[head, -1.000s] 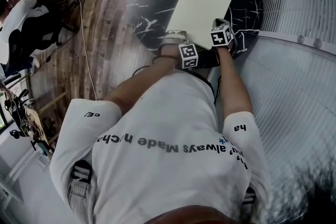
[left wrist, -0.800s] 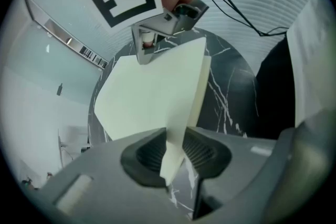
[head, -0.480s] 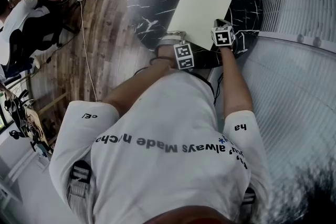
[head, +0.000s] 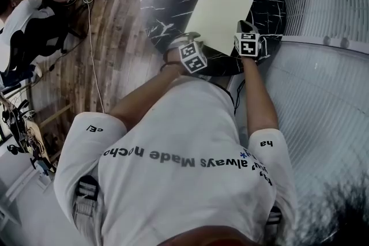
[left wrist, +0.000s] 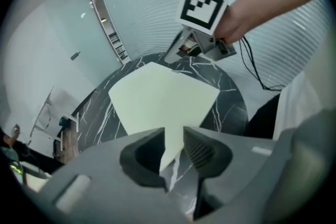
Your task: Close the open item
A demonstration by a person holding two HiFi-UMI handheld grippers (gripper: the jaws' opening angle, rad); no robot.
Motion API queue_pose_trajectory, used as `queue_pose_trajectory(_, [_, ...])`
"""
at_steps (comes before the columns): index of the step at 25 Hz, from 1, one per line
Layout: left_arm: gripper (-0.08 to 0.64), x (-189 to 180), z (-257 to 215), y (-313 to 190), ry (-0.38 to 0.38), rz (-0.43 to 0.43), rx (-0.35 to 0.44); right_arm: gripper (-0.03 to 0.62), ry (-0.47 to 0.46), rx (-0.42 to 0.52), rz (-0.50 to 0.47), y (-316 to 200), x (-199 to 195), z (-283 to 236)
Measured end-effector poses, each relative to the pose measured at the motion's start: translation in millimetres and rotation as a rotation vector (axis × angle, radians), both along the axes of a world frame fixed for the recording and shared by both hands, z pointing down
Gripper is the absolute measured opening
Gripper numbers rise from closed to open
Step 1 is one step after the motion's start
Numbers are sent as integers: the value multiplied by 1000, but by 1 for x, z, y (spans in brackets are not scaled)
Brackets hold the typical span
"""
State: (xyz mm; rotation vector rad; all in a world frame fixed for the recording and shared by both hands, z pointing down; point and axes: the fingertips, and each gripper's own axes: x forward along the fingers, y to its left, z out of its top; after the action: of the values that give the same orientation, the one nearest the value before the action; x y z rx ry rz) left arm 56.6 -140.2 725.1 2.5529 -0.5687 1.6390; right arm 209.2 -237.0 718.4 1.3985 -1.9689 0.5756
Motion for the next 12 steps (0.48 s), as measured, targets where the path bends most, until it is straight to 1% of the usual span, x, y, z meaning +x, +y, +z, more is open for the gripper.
queue_pose_trajectory(3, [94, 0, -27, -12, 104, -69, 7, 2, -16, 59, 4, 4, -4, -29])
queue_pose_trajectory(7, [66, 4, -73, -30, 267, -157, 22, 2, -45, 130, 12, 11, -10, -71])
queue_pose_trajectory(10, [44, 6, -109, -44, 387, -204, 34, 2, -77, 184, 13, 17, -17, -107])
queue_pose_trajectory(12, [30, 6, -133, -51, 460, -221, 54, 2, -100, 220, 16, 22, -22, -133])
